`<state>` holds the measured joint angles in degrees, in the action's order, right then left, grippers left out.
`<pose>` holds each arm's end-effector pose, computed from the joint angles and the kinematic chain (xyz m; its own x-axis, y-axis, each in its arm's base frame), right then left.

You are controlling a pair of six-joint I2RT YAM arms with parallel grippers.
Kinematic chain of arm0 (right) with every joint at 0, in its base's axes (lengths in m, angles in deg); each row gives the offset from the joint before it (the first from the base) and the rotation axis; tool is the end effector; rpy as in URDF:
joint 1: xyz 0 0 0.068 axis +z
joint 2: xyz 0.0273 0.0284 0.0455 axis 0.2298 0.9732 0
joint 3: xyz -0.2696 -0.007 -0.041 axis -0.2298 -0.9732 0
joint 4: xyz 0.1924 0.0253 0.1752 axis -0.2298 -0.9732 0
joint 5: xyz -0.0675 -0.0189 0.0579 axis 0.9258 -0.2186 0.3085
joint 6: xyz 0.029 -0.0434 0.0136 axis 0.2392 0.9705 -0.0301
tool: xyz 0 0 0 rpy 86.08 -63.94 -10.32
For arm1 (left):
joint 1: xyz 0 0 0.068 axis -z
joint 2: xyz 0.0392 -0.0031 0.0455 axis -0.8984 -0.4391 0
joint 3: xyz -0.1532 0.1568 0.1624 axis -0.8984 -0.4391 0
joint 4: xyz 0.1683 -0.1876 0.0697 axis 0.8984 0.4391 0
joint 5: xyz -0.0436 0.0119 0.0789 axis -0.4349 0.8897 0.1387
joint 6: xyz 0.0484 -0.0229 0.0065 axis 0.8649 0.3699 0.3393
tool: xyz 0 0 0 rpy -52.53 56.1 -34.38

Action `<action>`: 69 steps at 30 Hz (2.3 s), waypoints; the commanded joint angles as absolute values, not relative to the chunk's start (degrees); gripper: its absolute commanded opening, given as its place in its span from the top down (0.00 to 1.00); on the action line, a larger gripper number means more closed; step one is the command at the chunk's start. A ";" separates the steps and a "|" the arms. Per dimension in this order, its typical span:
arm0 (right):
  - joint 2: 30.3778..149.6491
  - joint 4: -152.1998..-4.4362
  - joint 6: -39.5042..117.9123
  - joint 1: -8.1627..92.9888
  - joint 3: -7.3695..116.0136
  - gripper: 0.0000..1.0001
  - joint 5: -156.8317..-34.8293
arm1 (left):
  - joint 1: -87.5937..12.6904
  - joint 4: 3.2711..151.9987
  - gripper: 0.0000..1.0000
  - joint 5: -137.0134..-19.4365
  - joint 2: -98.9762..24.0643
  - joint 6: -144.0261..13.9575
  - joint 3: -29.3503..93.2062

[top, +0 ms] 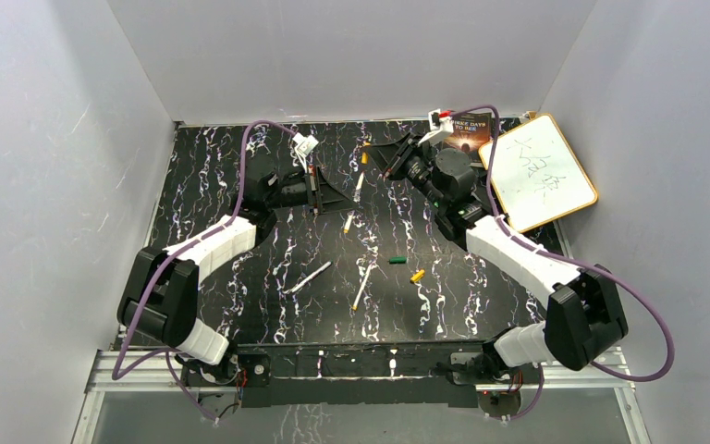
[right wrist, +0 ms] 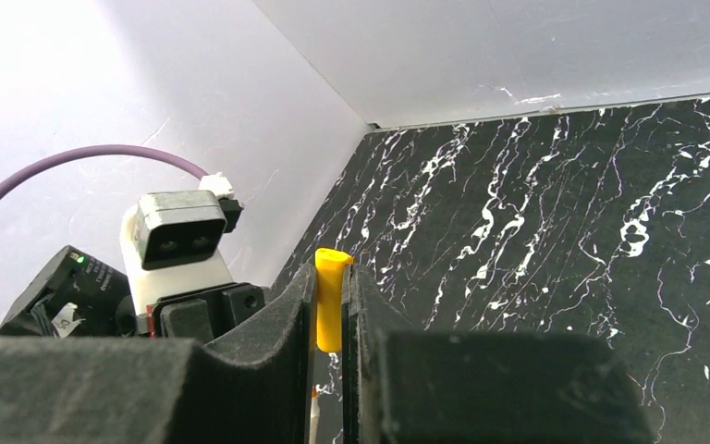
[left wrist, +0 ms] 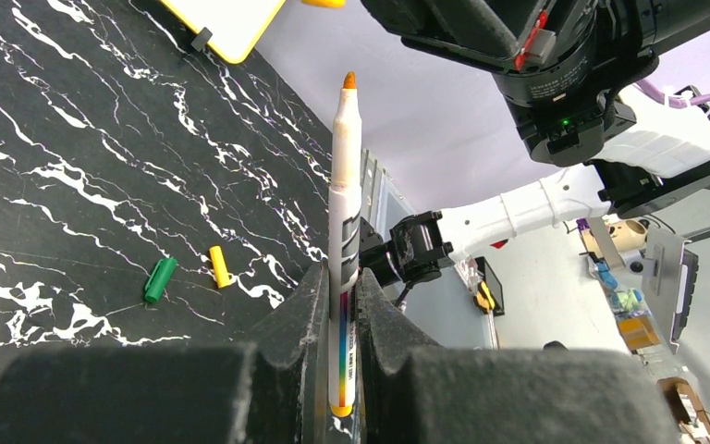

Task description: Insert the pens into the pen caps

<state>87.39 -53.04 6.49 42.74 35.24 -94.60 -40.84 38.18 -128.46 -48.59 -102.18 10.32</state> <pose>0.2820 0.1639 0.3416 -0.3402 0.5342 -0.7739 -0.4786 0.6100 0.6315 0.2914 -0.1574 0.2905 -0.6818 -0.1360 -0.7188 0.7173 0.0687 -0.6934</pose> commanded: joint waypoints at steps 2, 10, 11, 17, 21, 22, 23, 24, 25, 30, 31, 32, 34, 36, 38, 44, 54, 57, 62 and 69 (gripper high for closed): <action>83.97 -48.37 6.00 42.36 35.48 1.00 -95.43 | -40.60 37.19 1.00 -128.47 -48.18 -101.51 11.41; 83.69 -48.81 5.73 42.37 34.67 1.00 -96.37 | -40.64 38.64 1.00 -127.98 -48.06 -100.58 12.47; 83.79 -48.81 5.63 42.38 34.60 1.00 -96.67 | -40.66 38.65 1.00 -127.97 -48.01 -100.50 12.53; 83.49 -48.85 5.42 42.46 33.65 1.00 -96.79 | -40.66 38.61 1.00 -128.15 -47.78 -100.56 13.31; 83.05 -48.89 5.32 42.47 33.10 1.00 -96.67 | -40.62 38.48 1.00 -128.14 -47.83 -100.63 13.72; 82.95 -48.89 5.25 42.45 33.01 1.00 -96.73 | -40.65 38.60 1.00 -128.15 -47.94 -100.65 13.87; 82.86 -48.89 5.28 42.46 33.05 1.00 -96.78 | -40.64 38.69 1.00 -128.10 -48.00 -100.65 13.97; 82.85 -48.89 5.28 42.45 33.08 1.00 -96.94 | -40.66 38.78 1.00 -128.10 -48.05 -100.59 14.11; 82.70 -48.94 5.32 42.46 33.23 1.00 -96.93 | -40.62 38.79 1.00 -128.08 -48.09 -100.57 14.12; 82.84 -48.93 5.23 42.44 33.05 1.00 -97.46 | -40.65 38.55 1.00 -128.06 -48.02 -100.63 13.99; 82.93 -48.82 5.13 42.46 32.88 1.00 -97.62 | -40.66 38.46 1.00 -128.06 -48.01 -100.65 14.15; 82.94 -48.62 5.00 42.47 32.70 1.00 -97.78 | -40.65 38.59 1.00 -128.14 -48.01 -100.65 14.16; 83.02 -48.38 4.89 42.47 32.61 1.00 -98.02 | -40.64 38.69 1.00 -128.22 -48.07 -100.65 14.40; 83.18 -48.33 4.80 42.44 32.57 1.00 -97.87 | -40.66 38.62 1.00 -128.23 -48.02 -100.66 14.50; 83.20 -48.26 4.87 42.47 32.38 1.00 -97.53 | -40.66 38.60 1.00 -128.36 -48.11 -100.65 14.59; 83.36 -48.20 5.12 42.41 32.48 1.00 -97.00 | -40.66 38.53 1.00 -128.53 -47.97 -100.65 14.43; 84.08 -47.52 3.92 42.47 32.55 1.00 -99.86 | -40.66 38.06 1.00 -128.22 -48.18 -100.47 14.70; 84.38 -47.00 3.34 42.49 32.25 1.00 -100.67 | -40.65 37.94 1.00 -128.60 -48.42 -100.48 15.11; 84.64 -46.79 2.98 42.51 32.17 1.00 -101.11 | -40.61 37.32 1.00 -128.01 -48.50 -100.82 15.22; 84.52 -47.21 1.77 42.57 31.55 1.00 -100.93 | -40.65 37.47 1.00 -124.31 -47.87 -99.16 15.70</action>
<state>84.85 -50.63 3.02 42.65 32.23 -100.16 -40.84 39.05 -127.09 -48.77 -101.00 13.23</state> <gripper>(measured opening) 0.086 0.071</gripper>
